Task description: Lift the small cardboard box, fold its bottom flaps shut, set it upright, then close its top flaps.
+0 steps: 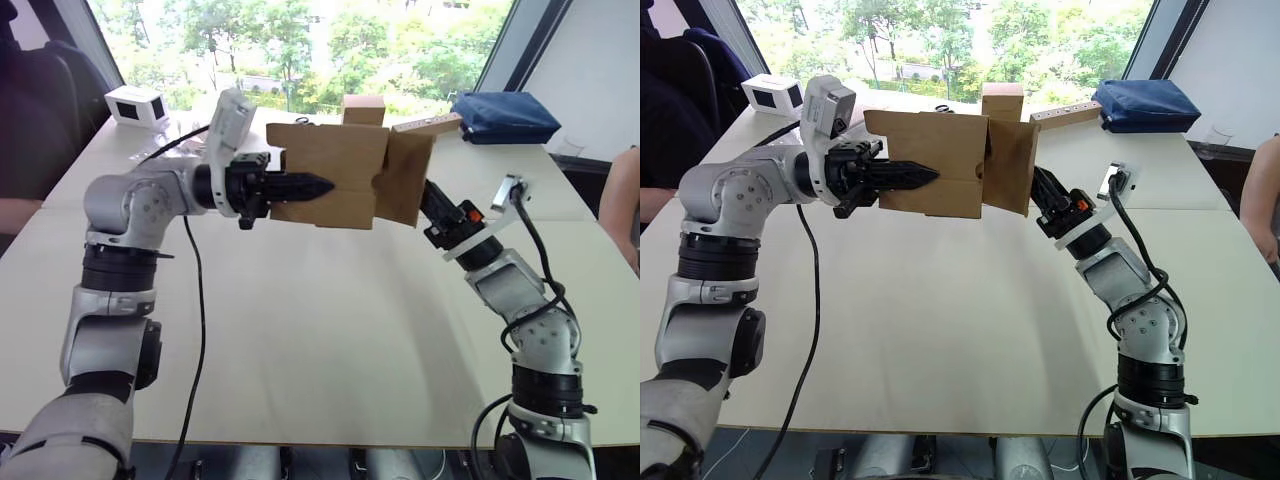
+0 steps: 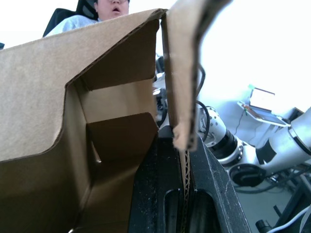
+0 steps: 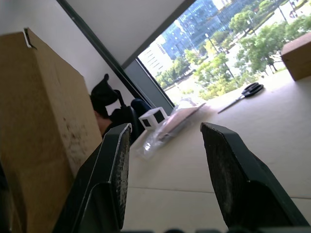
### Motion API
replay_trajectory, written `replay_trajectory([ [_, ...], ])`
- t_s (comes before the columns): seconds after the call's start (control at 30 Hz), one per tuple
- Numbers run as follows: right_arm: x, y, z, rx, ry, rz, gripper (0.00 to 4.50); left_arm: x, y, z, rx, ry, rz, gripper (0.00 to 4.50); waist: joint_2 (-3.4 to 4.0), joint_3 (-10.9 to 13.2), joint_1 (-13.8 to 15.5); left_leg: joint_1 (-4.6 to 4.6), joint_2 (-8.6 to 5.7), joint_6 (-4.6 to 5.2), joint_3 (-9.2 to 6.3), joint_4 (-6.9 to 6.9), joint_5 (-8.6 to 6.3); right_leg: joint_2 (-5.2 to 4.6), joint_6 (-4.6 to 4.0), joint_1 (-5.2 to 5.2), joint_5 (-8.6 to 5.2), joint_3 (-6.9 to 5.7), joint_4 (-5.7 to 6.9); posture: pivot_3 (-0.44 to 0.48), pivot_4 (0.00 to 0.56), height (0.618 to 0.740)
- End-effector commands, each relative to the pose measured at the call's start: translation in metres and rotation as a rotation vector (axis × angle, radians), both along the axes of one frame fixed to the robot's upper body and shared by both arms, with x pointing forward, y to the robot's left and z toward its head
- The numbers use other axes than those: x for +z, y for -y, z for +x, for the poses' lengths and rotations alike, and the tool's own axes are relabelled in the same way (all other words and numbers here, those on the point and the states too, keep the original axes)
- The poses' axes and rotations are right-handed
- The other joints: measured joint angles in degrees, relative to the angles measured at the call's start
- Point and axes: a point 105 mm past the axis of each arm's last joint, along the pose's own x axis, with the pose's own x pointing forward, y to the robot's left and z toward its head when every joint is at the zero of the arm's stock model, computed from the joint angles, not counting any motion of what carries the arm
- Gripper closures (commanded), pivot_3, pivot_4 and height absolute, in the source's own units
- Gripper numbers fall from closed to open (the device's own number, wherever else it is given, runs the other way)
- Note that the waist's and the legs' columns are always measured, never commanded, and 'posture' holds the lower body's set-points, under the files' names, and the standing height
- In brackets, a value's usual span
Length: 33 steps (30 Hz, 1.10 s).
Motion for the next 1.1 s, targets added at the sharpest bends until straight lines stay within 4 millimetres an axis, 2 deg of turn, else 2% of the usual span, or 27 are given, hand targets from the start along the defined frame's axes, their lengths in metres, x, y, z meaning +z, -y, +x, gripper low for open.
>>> replay_trajectory([
  [0.03, 0.019, -0.018, -0.025, 0.105, 0.087, 0.027, 2.14, 0.016, -0.003, -0.005, -0.006, 0.053, -0.032, 4.5, 0.0, 0.0, -0.05, 0.0, 0.0, 0.0, 0.0, 0.0, 0.0, 0.0, 0.0, 0.0, 0.0, 0.0, 0.0, 0.0, 0.15, 0.74],
  [0.23, 0.014, -0.026, -0.031, 0.144, 0.063, 0.056, 2.14, 0.016, -0.002, -0.004, -0.002, 0.052, -0.037, 4.5, 0.0, 0.0, -0.09, 0.0, -0.01, 0.01, 0.01, 0.0, 0.0, -0.02, 0.0, 0.01, 0.0, 0.0, 0.0, 0.0, 0.15, 0.74],
  [0.57, 0.011, -0.024, -0.028, 0.122, 0.059, 0.072, 2.14, 0.015, -0.001, -0.004, -0.009, 0.049, -0.036, 4.5, 0.0, 0.0, -0.1, 0.0, -0.01, 0.01, 0.01, 0.0, 0.0, 0.0, 0.0, 0.0, 0.0, 0.0, 0.0, 0.0, 0.15, 0.74],
  [1.1, 0.011, -0.025, -0.035, 0.144, 0.061, 0.087, 2.14, 0.014, -0.003, 0.002, 0.012, 0.043, -0.039, 4.5, 0.0, 0.0, -0.13, 0.0, -0.01, 0.01, 0.01, 0.0, 0.0, 0.0, 0.0, 0.0, 0.0, 0.0, 0.0, 0.0, 0.15, 0.74],
])
